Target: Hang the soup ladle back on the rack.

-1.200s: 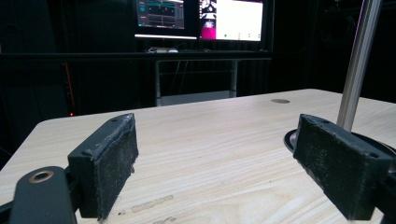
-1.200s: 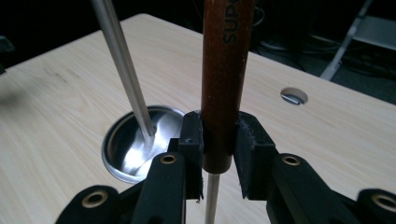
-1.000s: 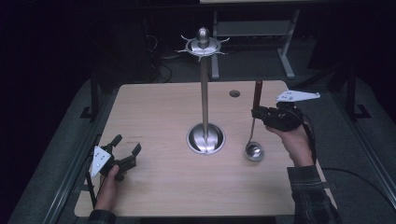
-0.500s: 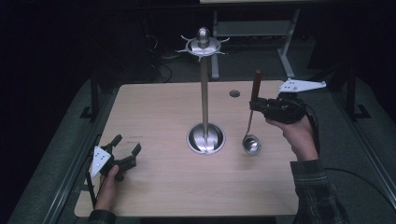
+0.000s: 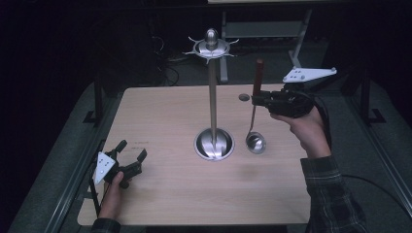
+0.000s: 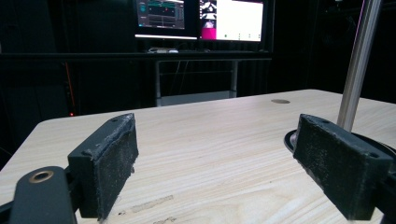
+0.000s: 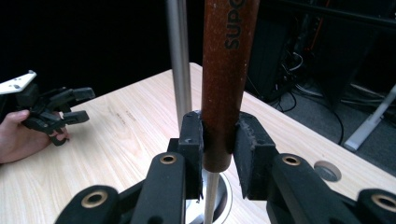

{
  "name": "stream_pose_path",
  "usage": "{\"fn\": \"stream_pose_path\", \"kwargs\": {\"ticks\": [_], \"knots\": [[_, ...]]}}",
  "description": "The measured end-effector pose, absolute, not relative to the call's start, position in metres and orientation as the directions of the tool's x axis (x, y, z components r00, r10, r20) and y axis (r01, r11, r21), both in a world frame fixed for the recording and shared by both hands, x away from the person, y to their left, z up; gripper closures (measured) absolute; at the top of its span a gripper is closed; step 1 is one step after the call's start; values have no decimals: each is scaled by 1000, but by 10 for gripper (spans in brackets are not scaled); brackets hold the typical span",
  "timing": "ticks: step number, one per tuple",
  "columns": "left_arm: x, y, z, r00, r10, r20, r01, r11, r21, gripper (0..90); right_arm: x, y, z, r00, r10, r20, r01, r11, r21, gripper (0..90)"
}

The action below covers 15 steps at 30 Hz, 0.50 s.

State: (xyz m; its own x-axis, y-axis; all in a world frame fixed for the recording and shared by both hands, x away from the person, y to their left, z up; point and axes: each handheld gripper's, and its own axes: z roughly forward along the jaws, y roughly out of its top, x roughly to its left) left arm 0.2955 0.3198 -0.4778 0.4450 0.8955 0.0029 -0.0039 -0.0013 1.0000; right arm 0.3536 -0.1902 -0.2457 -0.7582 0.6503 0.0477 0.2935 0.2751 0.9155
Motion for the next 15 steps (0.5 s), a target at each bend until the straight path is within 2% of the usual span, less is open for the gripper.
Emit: {"fn": "stream_pose_path", "kwargs": {"ticks": [15], "knots": [[296,320,-478,445,896,3,-4,-2,1000,131,352,-165,-220,-798,603,14,239,294,925,734]]}}
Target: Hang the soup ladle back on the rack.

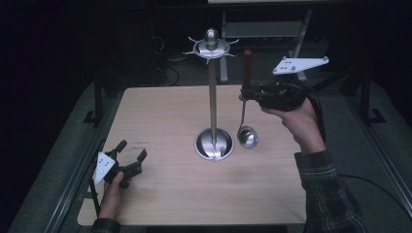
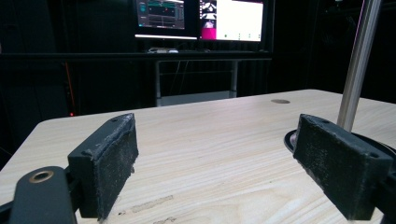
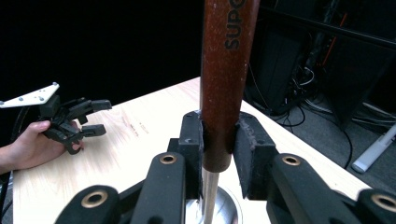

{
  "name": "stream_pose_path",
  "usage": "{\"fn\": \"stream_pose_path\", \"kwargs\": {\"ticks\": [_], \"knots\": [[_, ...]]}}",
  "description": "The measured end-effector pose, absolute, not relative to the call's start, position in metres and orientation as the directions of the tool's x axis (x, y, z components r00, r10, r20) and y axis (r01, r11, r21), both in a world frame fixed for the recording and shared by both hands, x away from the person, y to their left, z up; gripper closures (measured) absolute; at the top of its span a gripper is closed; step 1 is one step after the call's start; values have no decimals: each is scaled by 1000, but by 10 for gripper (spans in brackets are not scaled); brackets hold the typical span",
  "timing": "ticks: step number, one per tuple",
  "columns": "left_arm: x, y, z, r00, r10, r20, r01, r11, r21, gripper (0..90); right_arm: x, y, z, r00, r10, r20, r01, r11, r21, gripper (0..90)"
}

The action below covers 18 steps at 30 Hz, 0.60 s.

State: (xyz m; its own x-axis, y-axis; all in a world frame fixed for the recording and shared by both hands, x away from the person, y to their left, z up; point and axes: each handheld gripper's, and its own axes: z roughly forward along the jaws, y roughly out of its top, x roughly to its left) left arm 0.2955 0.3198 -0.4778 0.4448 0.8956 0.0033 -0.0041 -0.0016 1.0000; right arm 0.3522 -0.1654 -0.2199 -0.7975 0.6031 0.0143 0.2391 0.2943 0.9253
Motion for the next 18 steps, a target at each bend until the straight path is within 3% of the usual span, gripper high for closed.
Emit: {"fn": "stream_pose_path", "kwargs": {"ticks": [18], "knots": [[296,320,-478,445,895,3,-4,-2,1000,131,364,-150,-218,-804,595,19,247,305,920,733]]}}
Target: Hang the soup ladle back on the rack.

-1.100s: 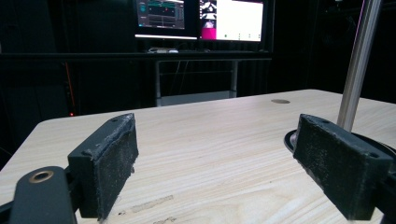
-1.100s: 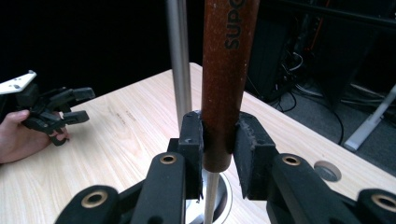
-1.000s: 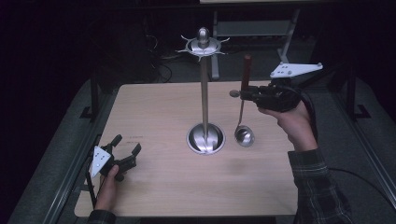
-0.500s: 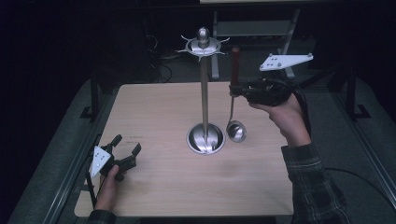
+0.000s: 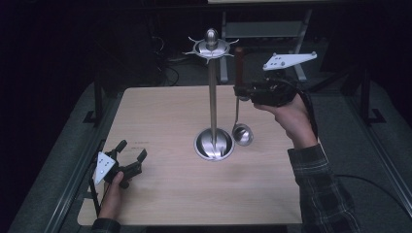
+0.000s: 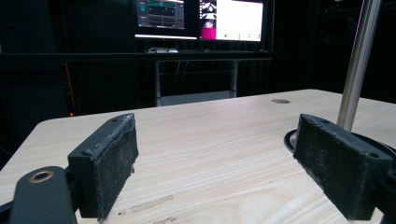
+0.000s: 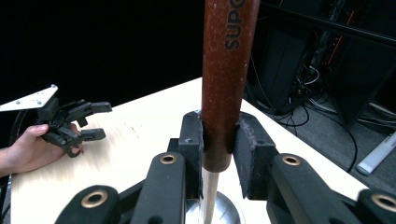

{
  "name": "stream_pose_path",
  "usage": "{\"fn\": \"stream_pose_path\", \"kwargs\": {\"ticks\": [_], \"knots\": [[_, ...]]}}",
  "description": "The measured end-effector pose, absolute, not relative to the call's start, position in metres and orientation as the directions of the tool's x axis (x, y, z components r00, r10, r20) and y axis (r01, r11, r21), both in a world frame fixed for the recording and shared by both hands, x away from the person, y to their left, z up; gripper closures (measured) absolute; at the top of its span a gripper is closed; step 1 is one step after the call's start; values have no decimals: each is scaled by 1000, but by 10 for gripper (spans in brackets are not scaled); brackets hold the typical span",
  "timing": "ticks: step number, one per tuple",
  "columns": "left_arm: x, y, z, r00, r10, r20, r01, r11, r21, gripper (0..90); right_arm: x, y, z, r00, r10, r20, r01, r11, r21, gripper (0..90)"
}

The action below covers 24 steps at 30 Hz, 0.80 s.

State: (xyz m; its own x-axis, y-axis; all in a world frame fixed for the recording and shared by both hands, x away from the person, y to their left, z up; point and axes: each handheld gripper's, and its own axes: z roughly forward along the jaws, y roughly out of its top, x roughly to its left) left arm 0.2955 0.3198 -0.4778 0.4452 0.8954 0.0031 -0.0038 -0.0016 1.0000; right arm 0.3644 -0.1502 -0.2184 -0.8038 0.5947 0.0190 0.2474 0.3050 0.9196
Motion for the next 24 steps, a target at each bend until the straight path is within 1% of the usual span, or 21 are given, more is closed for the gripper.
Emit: {"fn": "stream_pose_path", "kwargs": {"ticks": [12,24], "knots": [[296,320,-478,447,894,4,-5,-3,1000,131,377,-142,-221,-807,590,25,258,314,914,733],[296,320,-478,448,894,4,-5,-2,1000,131,381,-141,-218,-811,585,28,264,323,909,733]]}}
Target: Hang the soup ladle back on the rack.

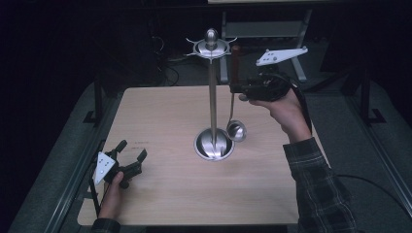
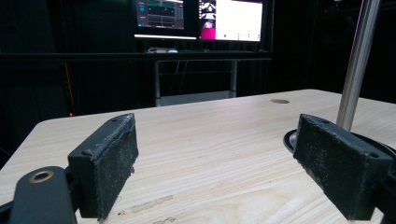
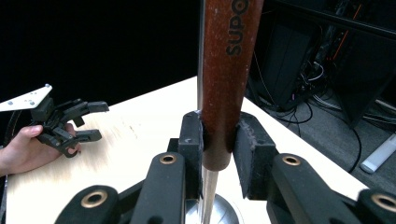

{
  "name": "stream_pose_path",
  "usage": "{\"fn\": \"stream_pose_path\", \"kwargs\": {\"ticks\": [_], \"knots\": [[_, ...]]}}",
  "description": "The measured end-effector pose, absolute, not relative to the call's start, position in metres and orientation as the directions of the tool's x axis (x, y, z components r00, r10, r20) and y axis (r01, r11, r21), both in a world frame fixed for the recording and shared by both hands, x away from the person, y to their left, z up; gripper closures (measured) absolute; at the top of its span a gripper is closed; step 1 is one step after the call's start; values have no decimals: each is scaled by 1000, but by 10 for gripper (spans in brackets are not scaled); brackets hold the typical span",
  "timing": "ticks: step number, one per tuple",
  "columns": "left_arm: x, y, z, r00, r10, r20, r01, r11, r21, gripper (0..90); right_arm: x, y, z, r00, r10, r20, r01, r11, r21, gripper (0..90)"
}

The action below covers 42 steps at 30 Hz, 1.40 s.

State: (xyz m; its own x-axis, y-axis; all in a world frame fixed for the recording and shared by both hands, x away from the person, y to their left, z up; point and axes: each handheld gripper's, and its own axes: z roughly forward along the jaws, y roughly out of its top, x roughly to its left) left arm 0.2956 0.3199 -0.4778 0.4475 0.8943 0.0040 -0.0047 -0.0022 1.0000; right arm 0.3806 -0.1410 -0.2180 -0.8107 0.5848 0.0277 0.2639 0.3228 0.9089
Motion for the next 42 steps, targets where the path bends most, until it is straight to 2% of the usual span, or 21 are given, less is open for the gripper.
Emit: {"fn": "stream_pose_path", "kwargs": {"ticks": [9,17,42], "knots": [[296,320,-478,447,894,3,-4,-2,1000,131,384,-136,-214,-822,570,15,274,371,887,732],[296,320,-478,447,895,4,-4,-2,1000,131,386,-135,-217,-829,559,25,272,363,892,712],[295,320,-478,445,896,4,-4,-2,1000,131,364,-168,-250,-788,614,36,302,336,892,474]]}}
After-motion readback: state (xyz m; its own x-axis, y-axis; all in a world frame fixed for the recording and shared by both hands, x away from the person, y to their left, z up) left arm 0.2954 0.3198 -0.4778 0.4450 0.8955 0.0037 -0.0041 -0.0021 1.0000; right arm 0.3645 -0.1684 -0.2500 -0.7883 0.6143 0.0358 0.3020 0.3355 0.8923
